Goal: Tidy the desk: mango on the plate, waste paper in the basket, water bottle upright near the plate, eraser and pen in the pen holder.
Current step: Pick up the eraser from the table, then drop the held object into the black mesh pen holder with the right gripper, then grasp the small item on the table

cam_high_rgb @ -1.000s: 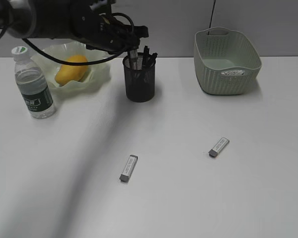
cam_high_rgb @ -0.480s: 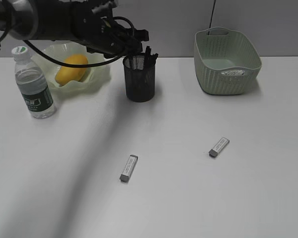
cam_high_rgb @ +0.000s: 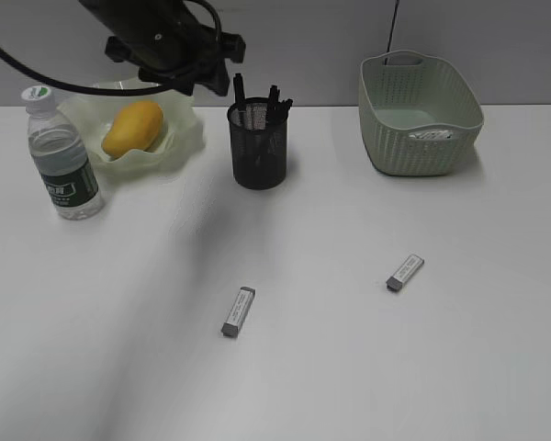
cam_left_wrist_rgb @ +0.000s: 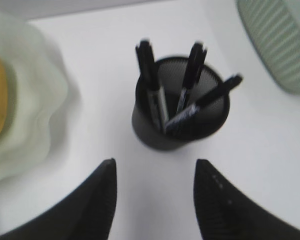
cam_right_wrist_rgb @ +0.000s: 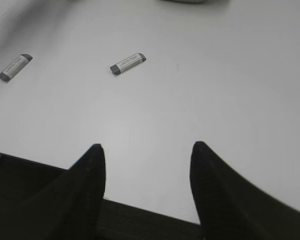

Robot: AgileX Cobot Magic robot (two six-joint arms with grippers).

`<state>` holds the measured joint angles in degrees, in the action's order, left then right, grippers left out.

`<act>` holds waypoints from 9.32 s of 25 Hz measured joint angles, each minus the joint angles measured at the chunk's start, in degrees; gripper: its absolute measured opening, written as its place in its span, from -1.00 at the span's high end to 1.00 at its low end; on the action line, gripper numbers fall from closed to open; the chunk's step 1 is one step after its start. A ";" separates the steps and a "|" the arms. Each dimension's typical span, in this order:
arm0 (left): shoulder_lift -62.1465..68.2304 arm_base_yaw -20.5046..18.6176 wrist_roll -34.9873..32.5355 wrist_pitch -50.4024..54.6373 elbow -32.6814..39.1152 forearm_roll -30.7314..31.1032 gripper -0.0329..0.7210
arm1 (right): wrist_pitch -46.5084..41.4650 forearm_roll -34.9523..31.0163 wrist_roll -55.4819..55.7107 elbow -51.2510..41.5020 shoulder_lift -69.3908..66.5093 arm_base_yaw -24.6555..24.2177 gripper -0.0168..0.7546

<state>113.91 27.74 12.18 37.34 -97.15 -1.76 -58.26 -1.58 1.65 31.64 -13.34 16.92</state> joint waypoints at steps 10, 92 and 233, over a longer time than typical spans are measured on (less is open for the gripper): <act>-4.62 -1.16 -5.60 29.34 -0.04 3.13 -0.10 | 0.00 0.00 0.00 0.00 0.00 0.00 -0.17; -98.41 -21.33 -12.18 23.43 66.88 -2.01 -0.08 | 18.57 -6.91 27.06 31.18 -91.19 0.95 -0.17; -98.41 -21.33 -12.18 23.49 66.88 -2.01 -0.02 | 0.11 3.70 -0.15 30.19 -48.22 1.80 -0.15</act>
<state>15.50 6.40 0.00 60.84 -30.28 -3.77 -58.15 2.12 1.49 61.84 -61.56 18.72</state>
